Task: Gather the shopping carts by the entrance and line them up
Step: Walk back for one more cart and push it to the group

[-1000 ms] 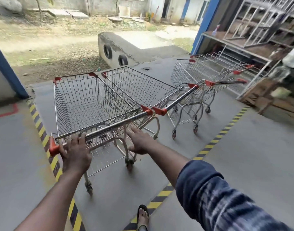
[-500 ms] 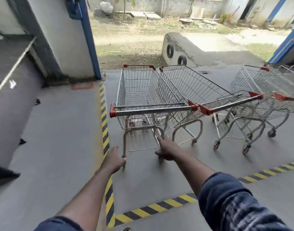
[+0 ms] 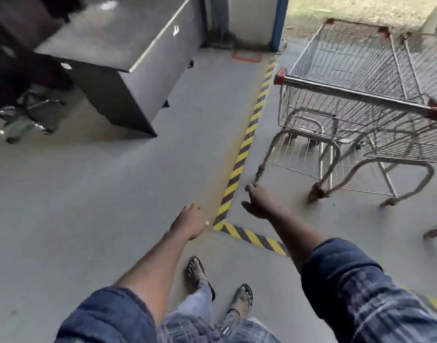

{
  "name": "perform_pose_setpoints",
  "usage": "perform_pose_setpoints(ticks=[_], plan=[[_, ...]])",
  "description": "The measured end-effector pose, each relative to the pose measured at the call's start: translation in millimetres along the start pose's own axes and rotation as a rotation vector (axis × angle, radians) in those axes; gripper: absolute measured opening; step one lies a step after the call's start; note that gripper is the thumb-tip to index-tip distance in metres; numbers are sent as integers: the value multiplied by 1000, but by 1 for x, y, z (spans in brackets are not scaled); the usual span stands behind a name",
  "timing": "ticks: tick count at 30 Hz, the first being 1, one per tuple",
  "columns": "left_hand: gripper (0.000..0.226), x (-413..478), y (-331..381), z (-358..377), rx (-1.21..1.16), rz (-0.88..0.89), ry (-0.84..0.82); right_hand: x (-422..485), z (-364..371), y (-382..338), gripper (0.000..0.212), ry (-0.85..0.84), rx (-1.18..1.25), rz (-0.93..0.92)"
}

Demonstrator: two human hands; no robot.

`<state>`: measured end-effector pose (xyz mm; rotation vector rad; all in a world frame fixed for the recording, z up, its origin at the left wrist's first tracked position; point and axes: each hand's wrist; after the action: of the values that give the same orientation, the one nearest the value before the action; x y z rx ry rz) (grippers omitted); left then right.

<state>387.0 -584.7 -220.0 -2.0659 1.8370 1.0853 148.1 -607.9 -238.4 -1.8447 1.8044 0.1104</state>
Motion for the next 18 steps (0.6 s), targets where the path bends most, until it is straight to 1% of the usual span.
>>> perform_pose_setpoints(ticks=[4, 9, 13, 14, 18], plan=[[55, -44, -70, -9, -104, -107, 114, 6, 27, -71, 41, -79, -106, -162], [36, -101, -175, -20, -264, -252, 267, 2, 56, -184, 34, -150, -215, -387], [19, -159, -267, -18, -396, -396, 369, -16, 100, -287, 18, -220, -296, -505], [20, -175, -291, -14, -417, -435, 390, -23, 115, -314, 16, -238, -305, -531], [38, -240, -391, 0, -486, -571, 446, -68, 179, -423, 14, -301, -369, -671]])
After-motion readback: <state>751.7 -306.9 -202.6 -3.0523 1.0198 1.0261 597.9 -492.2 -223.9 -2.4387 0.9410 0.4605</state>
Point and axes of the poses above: each hand's wrist, its own x-axis towards the middle knuckle, its own z-axis out of the palm, y = z × x, and after that the axes turned 2 degrees about -x, right-handed
